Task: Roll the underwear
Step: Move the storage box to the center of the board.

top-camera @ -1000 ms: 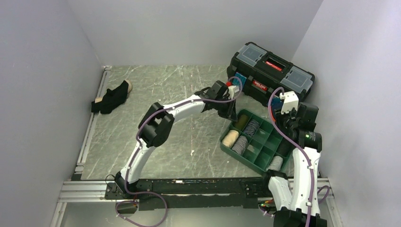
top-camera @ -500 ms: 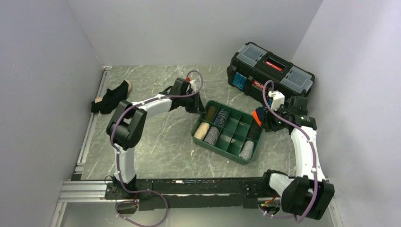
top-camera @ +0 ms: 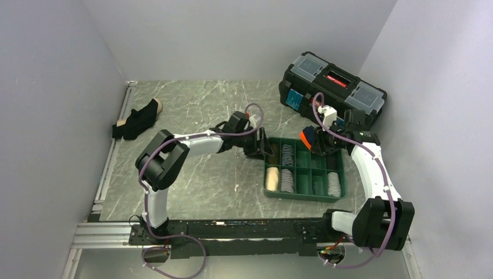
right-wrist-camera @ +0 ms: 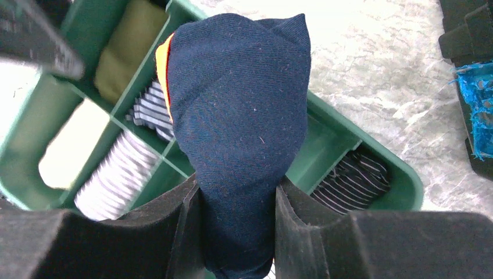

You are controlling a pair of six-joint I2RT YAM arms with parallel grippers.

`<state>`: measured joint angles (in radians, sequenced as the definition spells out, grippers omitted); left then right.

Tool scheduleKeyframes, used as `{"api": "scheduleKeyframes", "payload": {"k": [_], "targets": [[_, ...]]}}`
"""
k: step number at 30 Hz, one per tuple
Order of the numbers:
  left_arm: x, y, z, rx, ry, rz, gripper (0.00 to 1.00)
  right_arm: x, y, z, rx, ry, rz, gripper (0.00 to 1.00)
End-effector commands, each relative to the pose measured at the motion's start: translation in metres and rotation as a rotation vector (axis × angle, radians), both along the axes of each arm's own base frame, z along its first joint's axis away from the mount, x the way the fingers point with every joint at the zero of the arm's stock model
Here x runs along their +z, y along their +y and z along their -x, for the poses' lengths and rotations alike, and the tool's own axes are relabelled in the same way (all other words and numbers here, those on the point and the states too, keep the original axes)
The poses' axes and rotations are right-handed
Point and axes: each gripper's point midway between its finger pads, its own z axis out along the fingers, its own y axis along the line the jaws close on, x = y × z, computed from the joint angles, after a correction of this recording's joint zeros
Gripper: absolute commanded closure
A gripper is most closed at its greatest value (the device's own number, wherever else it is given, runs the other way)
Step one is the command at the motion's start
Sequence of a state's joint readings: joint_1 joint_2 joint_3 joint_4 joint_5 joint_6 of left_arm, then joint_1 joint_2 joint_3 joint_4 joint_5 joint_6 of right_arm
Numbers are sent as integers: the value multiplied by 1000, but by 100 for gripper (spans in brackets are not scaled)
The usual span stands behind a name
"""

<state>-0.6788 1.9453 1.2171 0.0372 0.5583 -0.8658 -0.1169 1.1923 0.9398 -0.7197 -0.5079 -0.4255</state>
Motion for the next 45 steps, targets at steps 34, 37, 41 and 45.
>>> {"api": "scheduleKeyframes", "payload": {"k": [34, 37, 41, 45], "targets": [[82, 60, -66, 25, -489, -148, 15, -43, -4, -17, -77, 176, 71, 100], [90, 69, -75, 47, -507, -146, 15, -50, -3, -17, -72, 192, 74, 100], [99, 78, -82, 66, -525, -137, 15, -60, 5, -19, -20, 213, 53, 100], [109, 90, -90, 86, -552, -138, 15, -70, 27, -22, 72, 238, 51, 100]]}}
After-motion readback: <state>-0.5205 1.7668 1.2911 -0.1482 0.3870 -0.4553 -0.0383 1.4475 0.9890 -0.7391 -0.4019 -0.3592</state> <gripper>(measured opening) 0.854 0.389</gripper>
